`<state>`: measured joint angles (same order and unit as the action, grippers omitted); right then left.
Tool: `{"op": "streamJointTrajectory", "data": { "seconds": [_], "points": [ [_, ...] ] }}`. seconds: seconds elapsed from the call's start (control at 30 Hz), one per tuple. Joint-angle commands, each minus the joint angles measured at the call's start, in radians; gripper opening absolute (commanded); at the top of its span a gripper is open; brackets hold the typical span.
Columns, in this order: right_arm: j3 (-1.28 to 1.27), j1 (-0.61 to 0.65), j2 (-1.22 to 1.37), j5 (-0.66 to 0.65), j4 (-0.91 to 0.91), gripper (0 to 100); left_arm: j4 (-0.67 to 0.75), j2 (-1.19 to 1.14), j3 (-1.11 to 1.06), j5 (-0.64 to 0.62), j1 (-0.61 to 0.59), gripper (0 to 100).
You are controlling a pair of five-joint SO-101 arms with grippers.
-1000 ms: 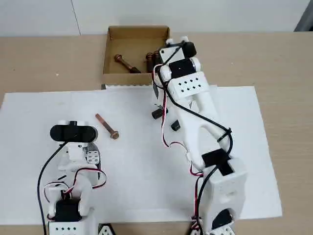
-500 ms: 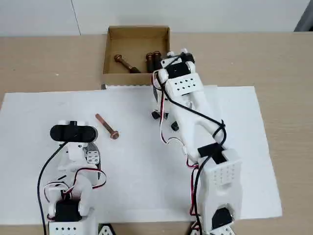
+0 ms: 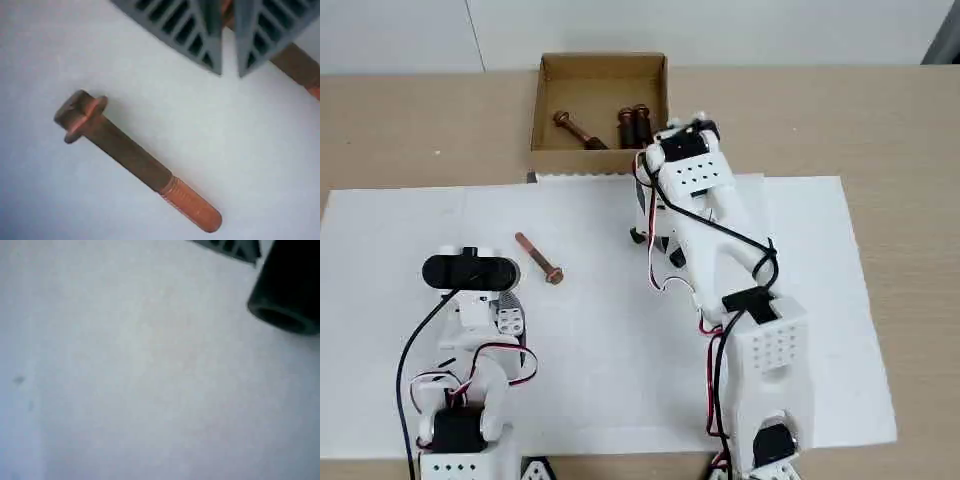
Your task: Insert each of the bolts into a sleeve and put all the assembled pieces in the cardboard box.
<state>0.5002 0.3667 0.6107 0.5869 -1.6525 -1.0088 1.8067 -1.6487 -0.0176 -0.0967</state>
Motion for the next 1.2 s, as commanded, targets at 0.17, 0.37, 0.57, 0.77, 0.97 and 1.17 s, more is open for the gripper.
{"op": "streamJointTrajectory", "data": {
  "seconds": [0.17,0.37,0.57,0.77,0.97,1.17],
  "points": [
    [0.008,-0.044,0.062,0.074,0.001,15.7,-0.005,0.011,0.007,-0.002,-0.002,1],
    [0.009,-0.044,0.077,0.071,0.010,0.3,-0.005,0.011,0.007,-0.002,-0.002,1],
    [0.011,-0.041,0.065,0.069,0.005,0.3,-0.005,0.011,0.007,-0.002,-0.002,1],
    [0.011,-0.027,-0.079,0.026,0.007,0.3,-0.005,0.011,0.007,-0.002,-0.002,1],
    [0.009,-0.002,-0.298,-0.057,0.002,0.3,-0.005,0.011,0.007,-0.002,0.000,1],
    [0.005,0.001,-0.513,-0.087,-0.022,0.3,-0.005,0.011,0.007,-0.002,0.000,1]
  ]
}}
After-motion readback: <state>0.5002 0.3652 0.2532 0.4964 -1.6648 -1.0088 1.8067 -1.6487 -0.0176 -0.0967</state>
